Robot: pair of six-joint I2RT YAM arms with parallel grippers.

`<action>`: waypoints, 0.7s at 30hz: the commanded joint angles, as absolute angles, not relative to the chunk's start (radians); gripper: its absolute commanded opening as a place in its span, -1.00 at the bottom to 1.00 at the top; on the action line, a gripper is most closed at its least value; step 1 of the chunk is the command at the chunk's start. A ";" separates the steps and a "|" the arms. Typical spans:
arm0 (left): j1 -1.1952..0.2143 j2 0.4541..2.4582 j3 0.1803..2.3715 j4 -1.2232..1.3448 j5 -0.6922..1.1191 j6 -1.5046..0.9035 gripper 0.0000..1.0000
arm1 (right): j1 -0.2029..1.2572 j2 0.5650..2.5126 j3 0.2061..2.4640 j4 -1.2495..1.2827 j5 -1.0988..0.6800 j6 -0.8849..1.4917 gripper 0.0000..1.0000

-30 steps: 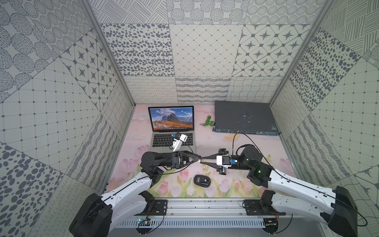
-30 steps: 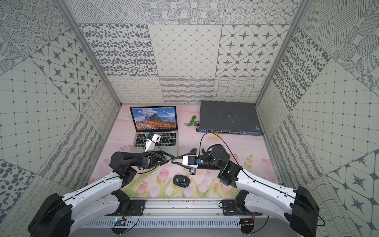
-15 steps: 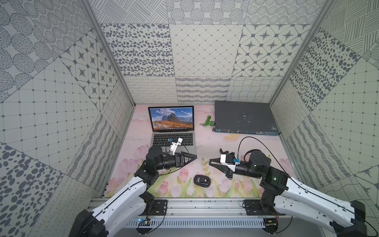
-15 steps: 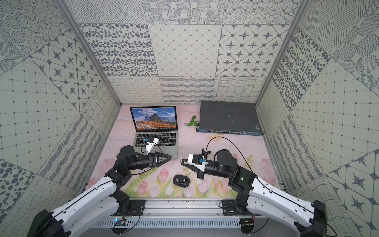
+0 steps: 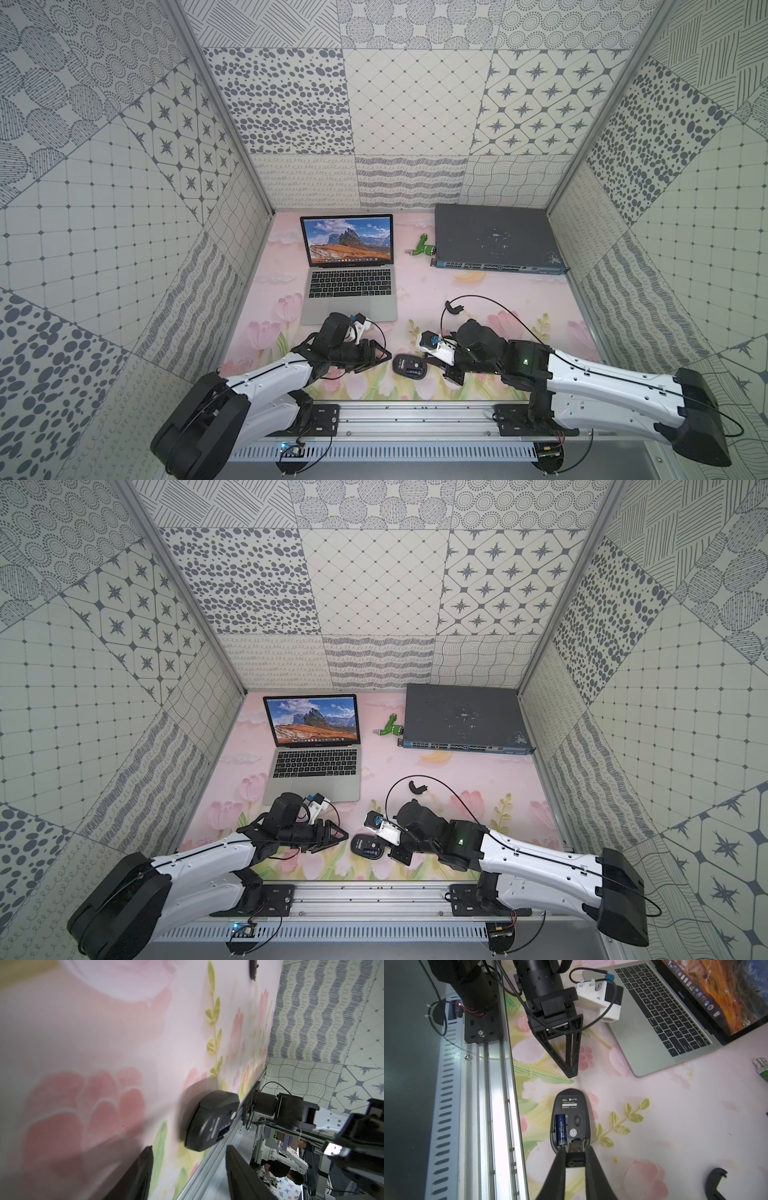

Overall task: Remove the wireless mouse receiver from the laptop
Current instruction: Insert the USB plug into the mouse.

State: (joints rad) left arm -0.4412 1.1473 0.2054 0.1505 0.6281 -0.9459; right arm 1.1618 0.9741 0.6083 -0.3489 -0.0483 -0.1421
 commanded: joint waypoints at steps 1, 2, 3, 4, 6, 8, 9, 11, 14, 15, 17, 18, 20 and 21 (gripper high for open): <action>-0.448 1.262 0.197 0.294 0.656 -0.876 0.07 | 1.167 1.041 0.666 -0.375 -0.020 -0.108 -0.89; -0.450 1.283 0.198 0.313 0.672 -0.875 0.05 | 1.173 1.068 0.685 -0.400 -0.018 -0.102 -0.90; -0.452 1.292 0.198 0.322 0.678 -0.874 0.04 | 1.179 1.085 0.694 -0.410 -0.008 -0.099 -0.90; -0.453 1.296 0.196 0.326 0.679 -0.872 0.04 | 1.185 1.096 0.699 -0.411 0.002 -0.098 -0.90; -0.454 1.292 0.190 0.328 0.680 -0.866 0.04 | 1.186 1.118 0.706 -0.413 0.013 -0.092 -0.89; -0.454 1.281 0.184 0.329 0.681 -0.864 0.04 | 1.186 1.144 0.721 -0.420 0.011 -0.093 -0.90; -0.455 1.276 0.181 0.329 0.681 -0.863 0.04 | 1.186 1.163 0.731 -0.431 0.006 -0.093 -0.89; -0.456 1.269 0.177 0.326 0.681 -0.861 0.04 | 1.186 1.197 0.753 -0.463 0.000 -0.090 -0.89; -0.456 1.271 0.178 0.325 0.680 -0.860 0.04 | 1.187 1.229 0.765 -0.472 0.000 -0.068 -0.89; -0.456 1.275 0.180 0.325 0.681 -0.860 0.04 | 1.188 1.237 0.768 -0.472 -0.009 -0.060 -0.89; -0.456 1.285 0.183 0.323 0.683 -0.855 0.04 | 1.190 1.252 0.773 -0.472 -0.011 -0.057 -0.89; -0.456 1.289 0.184 0.321 0.683 -0.850 0.04 | 1.191 1.259 0.776 -0.473 -0.002 -0.055 -0.89; -0.456 1.299 0.184 0.318 0.683 -0.844 0.04 | 1.191 1.271 0.784 -0.484 0.007 -0.056 -0.89; -0.456 1.302 0.183 0.318 0.682 -0.842 0.05 | 1.192 1.278 0.788 -0.489 0.007 -0.059 -0.90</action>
